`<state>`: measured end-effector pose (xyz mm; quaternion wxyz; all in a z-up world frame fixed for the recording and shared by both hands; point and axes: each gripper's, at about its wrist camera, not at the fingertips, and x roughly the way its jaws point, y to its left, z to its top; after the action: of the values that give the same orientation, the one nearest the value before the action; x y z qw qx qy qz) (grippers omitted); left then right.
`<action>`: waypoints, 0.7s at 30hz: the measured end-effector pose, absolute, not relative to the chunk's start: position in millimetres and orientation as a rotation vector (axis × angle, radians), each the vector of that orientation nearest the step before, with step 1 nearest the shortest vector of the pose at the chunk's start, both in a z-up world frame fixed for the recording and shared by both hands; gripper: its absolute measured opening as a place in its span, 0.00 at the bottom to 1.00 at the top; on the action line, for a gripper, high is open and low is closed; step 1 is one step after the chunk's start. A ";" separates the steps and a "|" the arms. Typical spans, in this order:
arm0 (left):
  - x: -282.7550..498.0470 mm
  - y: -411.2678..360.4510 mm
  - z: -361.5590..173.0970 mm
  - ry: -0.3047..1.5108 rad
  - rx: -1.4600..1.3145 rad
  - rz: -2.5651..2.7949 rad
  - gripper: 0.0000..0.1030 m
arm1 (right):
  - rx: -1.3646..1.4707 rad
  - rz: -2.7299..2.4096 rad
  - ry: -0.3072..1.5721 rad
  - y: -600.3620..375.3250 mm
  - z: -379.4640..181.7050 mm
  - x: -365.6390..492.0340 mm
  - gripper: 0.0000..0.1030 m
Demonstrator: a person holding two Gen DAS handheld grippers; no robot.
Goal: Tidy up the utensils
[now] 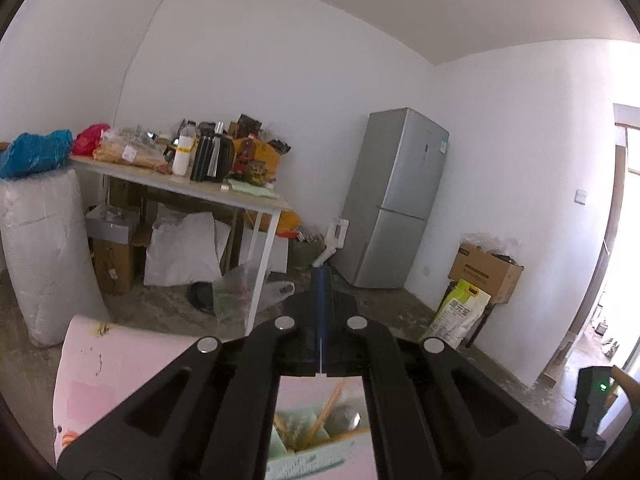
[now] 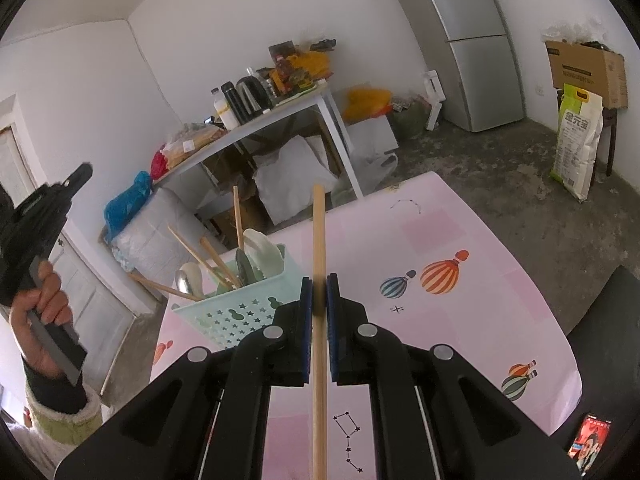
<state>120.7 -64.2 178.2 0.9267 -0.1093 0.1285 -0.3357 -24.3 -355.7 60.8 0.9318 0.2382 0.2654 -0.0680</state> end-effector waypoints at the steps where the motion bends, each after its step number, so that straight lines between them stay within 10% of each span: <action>1: 114.9 -59.6 174.4 0.284 -0.218 -0.698 0.00 | 0.493 -0.140 0.538 -357.1 61.0 -26.9 0.07; 8: 80.9 -41.5 98.0 0.540 -0.092 -0.745 0.01 | 0.555 -0.145 0.515 -366.2 51.8 -42.1 0.07; 21: 76.4 -58.0 25.2 0.780 0.047 -0.677 0.51 | 0.688 -0.079 0.500 -356.1 11.0 -38.5 0.07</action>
<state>76.4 -58.0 25.2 0.8692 0.0226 0.3730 -0.3238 -38.5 -356.1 11.0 0.9102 0.3337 0.2424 -0.0385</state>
